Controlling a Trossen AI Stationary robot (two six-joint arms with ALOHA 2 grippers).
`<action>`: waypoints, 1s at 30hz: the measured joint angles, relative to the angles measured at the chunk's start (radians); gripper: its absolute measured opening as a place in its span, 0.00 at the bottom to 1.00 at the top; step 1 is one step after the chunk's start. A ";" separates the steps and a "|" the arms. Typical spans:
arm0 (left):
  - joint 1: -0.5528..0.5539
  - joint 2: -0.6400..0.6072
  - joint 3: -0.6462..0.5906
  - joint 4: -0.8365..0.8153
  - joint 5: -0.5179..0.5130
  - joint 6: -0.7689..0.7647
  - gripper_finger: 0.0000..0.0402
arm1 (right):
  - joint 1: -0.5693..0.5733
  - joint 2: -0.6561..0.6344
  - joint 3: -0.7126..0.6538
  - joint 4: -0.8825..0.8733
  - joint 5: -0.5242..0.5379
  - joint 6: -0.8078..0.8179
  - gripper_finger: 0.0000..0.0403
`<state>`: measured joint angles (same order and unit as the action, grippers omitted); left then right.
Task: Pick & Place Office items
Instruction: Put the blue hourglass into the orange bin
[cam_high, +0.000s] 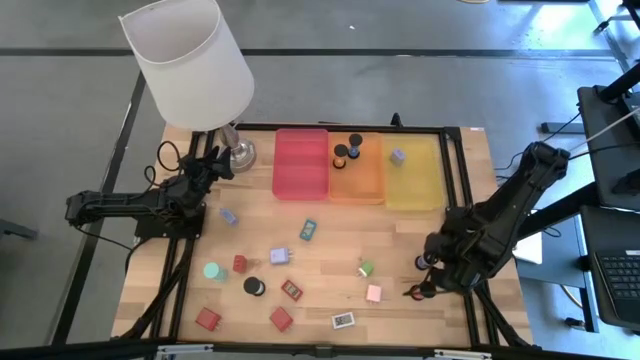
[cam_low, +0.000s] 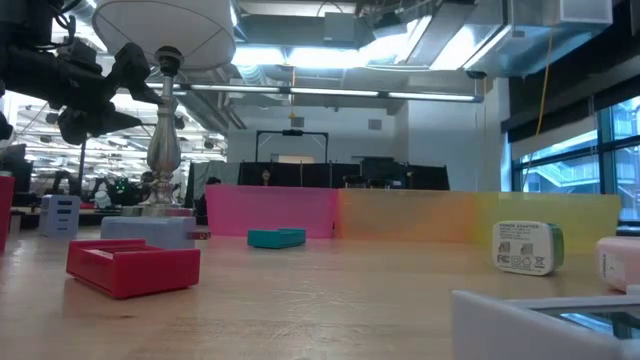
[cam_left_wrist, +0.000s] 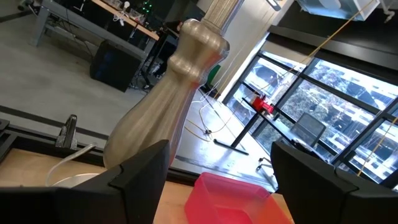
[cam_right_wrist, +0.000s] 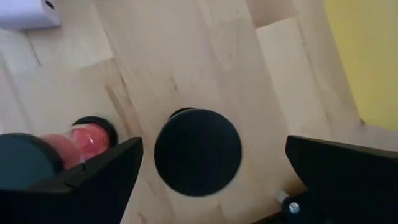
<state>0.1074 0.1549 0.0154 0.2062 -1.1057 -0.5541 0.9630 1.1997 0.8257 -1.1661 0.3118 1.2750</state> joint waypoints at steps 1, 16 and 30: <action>0.000 0.000 0.000 0.000 0.000 0.000 0.69 | 0.000 0.004 -0.012 0.017 -0.003 -0.002 0.99; 0.000 0.000 0.000 0.000 0.000 0.000 0.69 | -0.005 0.006 -0.113 0.160 0.020 -0.134 0.81; 0.000 0.000 0.000 0.000 0.000 0.000 0.69 | -0.090 -0.058 -0.114 0.148 0.020 -0.300 0.51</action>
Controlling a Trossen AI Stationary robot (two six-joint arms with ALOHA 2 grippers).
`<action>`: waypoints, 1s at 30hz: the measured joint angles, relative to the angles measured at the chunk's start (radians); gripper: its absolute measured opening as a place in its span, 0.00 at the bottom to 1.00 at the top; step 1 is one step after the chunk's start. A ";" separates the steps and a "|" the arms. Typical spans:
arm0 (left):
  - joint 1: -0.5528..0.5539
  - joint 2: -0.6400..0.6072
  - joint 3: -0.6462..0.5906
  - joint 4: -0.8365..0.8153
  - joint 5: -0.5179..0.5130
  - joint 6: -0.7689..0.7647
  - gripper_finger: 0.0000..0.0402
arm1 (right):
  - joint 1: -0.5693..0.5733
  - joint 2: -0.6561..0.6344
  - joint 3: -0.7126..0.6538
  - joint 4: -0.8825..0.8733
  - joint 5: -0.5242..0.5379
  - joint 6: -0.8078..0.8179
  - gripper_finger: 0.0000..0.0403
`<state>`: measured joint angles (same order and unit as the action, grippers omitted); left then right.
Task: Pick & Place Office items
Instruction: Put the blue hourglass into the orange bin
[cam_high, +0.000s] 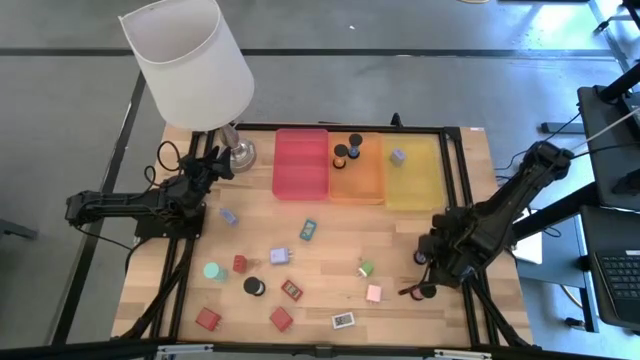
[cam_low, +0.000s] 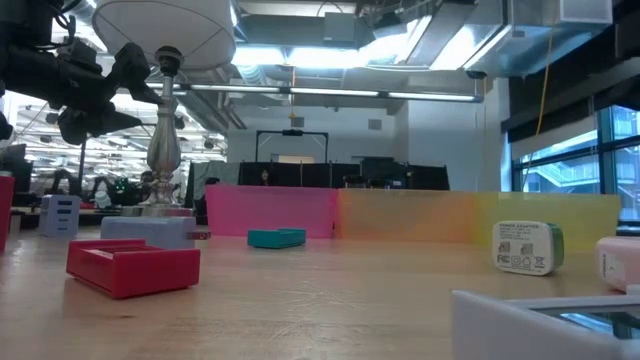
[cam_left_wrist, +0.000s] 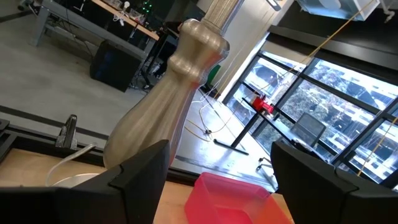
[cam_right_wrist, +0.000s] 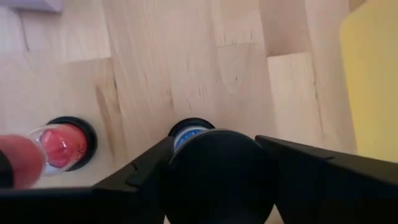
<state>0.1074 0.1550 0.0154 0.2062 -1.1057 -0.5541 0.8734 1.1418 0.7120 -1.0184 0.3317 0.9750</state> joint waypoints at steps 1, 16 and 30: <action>0.000 0.000 0.000 0.000 0.000 0.000 0.69 | -0.011 -0.010 0.001 -0.002 0.000 -0.011 0.51; 0.000 0.000 0.000 0.000 0.000 0.000 0.69 | -0.599 0.098 0.372 0.033 0.220 -0.602 0.51; 0.000 0.000 0.000 0.000 0.000 0.000 0.69 | -1.070 0.591 0.746 0.114 -0.004 -0.834 0.52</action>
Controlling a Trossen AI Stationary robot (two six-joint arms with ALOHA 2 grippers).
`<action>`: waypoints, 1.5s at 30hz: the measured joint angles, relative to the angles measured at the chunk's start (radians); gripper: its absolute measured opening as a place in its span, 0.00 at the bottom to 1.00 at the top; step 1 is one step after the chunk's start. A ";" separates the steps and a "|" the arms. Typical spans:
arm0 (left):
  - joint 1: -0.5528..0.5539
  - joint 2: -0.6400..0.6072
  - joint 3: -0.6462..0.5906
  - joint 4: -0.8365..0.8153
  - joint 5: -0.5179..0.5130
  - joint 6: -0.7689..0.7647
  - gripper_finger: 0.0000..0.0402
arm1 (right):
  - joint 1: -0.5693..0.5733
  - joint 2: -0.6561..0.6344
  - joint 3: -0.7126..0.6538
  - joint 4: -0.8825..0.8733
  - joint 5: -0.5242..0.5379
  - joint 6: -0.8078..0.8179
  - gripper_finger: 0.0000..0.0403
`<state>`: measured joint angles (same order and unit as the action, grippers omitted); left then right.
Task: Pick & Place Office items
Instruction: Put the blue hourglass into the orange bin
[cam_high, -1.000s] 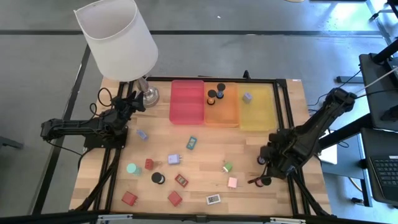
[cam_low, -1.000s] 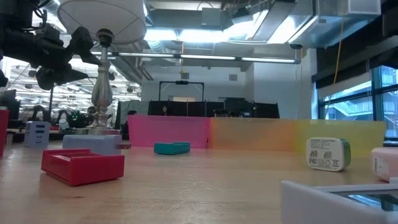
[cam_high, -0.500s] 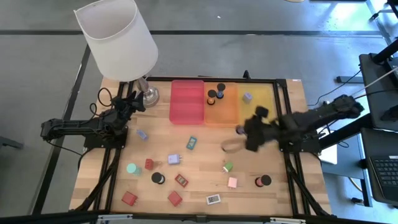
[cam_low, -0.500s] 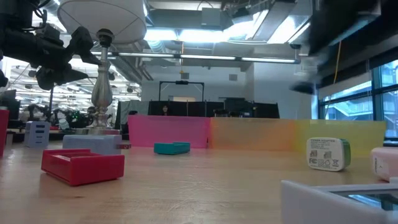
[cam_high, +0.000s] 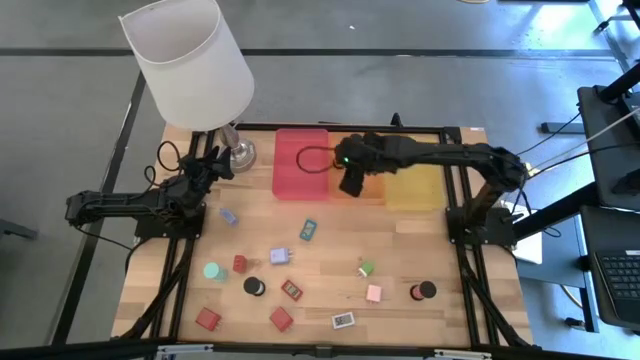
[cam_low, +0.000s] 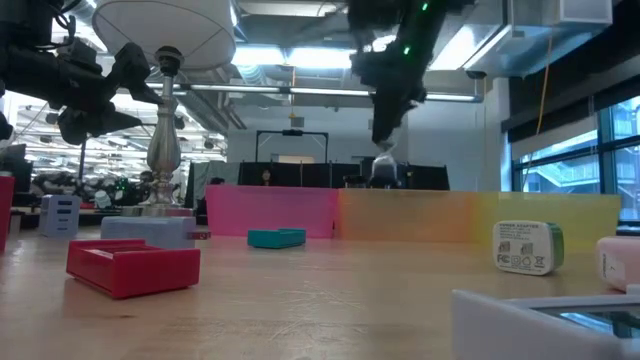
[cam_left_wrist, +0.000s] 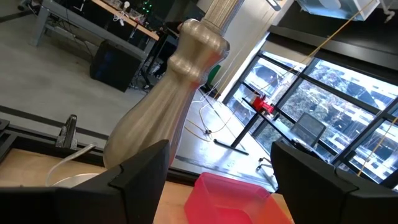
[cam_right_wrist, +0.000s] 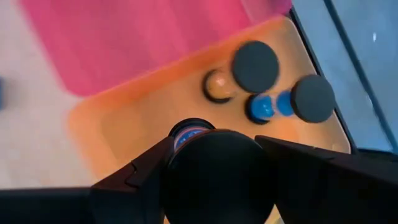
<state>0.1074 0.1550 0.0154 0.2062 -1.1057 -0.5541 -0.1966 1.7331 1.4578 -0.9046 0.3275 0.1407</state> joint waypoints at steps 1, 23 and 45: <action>0.000 0.000 0.000 0.000 0.000 0.000 0.69 | -0.020 0.007 0.000 -0.001 -0.007 0.000 0.52; 0.000 0.000 0.000 0.000 0.000 0.000 0.69 | -0.377 0.017 -0.167 0.216 -0.133 -0.142 0.54; 0.000 0.000 0.000 0.000 0.000 0.000 0.69 | -0.398 0.089 -0.167 0.217 -0.234 -0.179 0.58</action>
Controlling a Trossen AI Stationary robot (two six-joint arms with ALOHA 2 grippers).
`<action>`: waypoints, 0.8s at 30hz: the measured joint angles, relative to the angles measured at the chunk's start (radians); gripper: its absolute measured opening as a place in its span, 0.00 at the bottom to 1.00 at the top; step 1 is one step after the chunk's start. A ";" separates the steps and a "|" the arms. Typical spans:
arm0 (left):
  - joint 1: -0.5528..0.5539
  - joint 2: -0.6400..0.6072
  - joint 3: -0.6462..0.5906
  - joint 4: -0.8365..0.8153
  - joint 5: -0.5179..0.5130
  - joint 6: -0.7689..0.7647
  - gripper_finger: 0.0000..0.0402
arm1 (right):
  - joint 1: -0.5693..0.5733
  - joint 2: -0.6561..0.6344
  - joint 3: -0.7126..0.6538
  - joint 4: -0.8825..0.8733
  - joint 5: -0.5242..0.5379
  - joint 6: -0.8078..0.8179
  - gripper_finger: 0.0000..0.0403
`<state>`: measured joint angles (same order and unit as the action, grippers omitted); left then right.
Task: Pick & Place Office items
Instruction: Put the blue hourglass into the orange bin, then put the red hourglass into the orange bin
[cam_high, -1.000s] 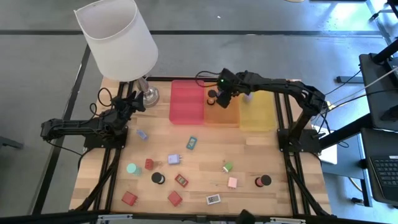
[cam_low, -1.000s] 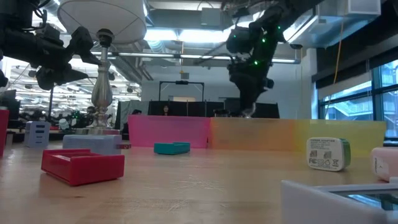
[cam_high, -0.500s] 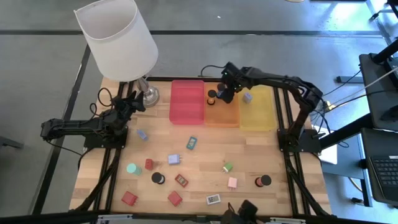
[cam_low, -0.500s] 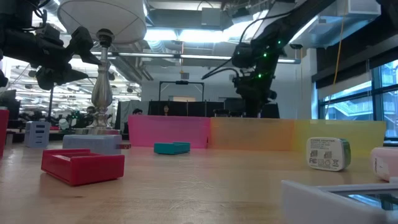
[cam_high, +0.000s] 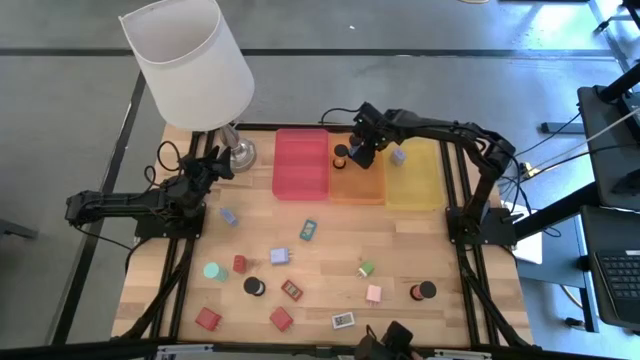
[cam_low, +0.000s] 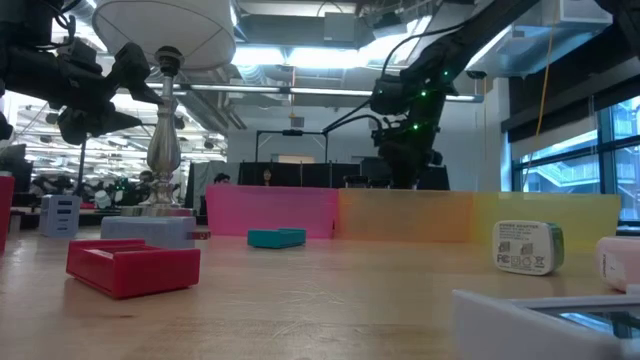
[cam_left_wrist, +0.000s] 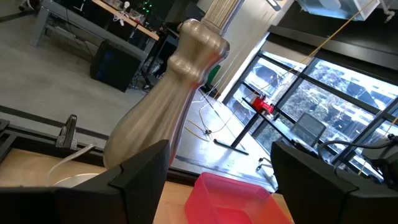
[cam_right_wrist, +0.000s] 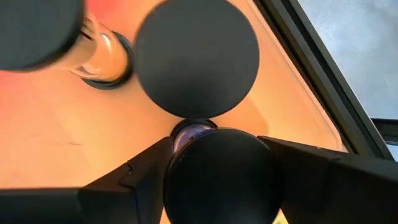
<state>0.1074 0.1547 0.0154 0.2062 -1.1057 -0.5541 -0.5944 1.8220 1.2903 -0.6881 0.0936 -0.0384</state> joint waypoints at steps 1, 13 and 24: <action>0.000 0.000 0.000 0.000 0.000 0.000 0.69 | 0.000 -0.002 0.001 0.000 -0.008 0.003 0.58; 0.000 0.000 0.000 0.000 0.000 0.000 0.69 | -0.002 -0.084 0.005 -0.008 -0.005 0.066 0.83; 0.000 0.000 0.000 0.000 0.000 0.000 0.69 | 0.121 -0.297 0.006 -0.187 0.105 0.220 0.99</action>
<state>0.1074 0.1549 0.0154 0.2062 -1.1057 -0.5541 -0.4736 1.5249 1.2961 -0.8749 0.1989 0.1815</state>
